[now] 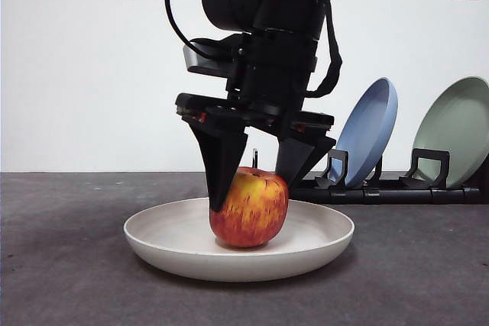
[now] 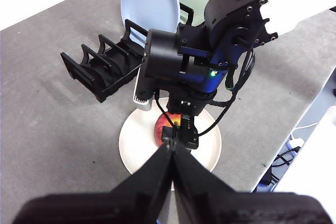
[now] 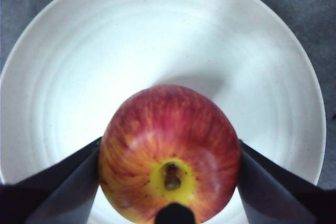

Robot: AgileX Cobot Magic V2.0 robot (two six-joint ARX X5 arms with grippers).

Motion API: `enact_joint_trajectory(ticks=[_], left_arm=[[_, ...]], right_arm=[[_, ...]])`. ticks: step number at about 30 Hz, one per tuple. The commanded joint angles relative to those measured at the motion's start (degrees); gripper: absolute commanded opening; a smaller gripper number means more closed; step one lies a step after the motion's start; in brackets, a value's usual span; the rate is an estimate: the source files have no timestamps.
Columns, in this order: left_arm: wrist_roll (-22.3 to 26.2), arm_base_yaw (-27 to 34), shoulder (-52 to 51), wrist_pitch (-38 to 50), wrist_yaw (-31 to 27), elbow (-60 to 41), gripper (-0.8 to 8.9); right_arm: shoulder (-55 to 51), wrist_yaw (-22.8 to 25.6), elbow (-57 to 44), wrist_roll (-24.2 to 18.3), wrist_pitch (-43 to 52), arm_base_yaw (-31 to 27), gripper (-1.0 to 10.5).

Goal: Take the yellow plate from the plate rack,put the plate on the table,take the apple from the table,put the apple in the plate

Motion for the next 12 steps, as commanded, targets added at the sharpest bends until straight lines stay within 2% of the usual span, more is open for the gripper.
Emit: enact_joint_trajectory(ticks=[1,4,5,7,9,10,12], left_arm=[[-0.13,0.17,-0.17,0.11,0.22,-0.02,-0.08],[-0.11,0.17,-0.17,0.13,0.22,-0.02,-0.08],[-0.11,0.17,-0.17,0.11,0.22,-0.02,-0.08],[-0.11,0.17,-0.17,0.11,0.22,-0.02,-0.08],[-0.11,0.17,-0.17,0.07,0.22,-0.02,-0.08],[-0.11,0.17,-0.17,0.0,0.22,-0.02,-0.08],[-0.11,0.17,-0.17,-0.39,0.22,-0.02,-0.08]], right_arm=[[0.85,0.28,-0.42,0.7,-0.81,0.07,0.0],[0.85,0.26,-0.42,0.7,-1.77,0.07,0.1],[0.85,0.24,-0.42,0.68,-1.95,0.07,0.5],[0.85,0.22,-0.42,0.7,-1.97,0.07,2.1],[0.85,0.17,-0.42,0.7,-1.95,0.07,4.5],[0.85,0.17,-0.42,0.72,-1.99,0.07,5.0],[0.85,0.2,-0.42,0.87,-2.14,0.07,5.1]])
